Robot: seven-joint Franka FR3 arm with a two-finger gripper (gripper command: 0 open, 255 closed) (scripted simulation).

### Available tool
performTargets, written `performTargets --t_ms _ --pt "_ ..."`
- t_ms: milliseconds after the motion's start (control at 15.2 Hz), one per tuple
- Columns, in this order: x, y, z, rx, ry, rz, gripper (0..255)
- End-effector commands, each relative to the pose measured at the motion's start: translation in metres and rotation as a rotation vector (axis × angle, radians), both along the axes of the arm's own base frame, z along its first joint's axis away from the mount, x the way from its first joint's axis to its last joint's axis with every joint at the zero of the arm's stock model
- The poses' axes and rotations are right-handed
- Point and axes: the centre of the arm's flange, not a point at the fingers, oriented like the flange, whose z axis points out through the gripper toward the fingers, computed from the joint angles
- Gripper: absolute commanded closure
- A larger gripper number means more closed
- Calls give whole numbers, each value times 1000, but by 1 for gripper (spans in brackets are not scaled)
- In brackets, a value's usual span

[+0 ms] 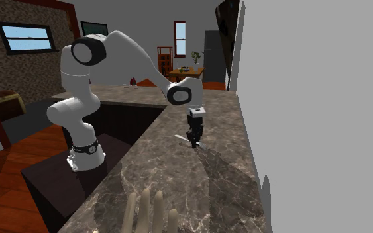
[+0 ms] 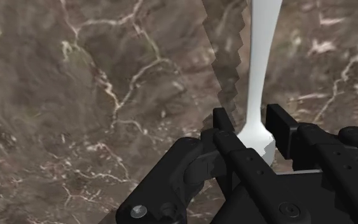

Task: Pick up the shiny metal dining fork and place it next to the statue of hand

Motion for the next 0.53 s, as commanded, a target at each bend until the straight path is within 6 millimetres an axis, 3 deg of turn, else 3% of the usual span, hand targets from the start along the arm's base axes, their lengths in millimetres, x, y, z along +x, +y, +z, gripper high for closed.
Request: performTargets --t_ms 0,462 --pt "0 0 8 0 0 0 255" --pt "0 0 45 0 0 0 255"
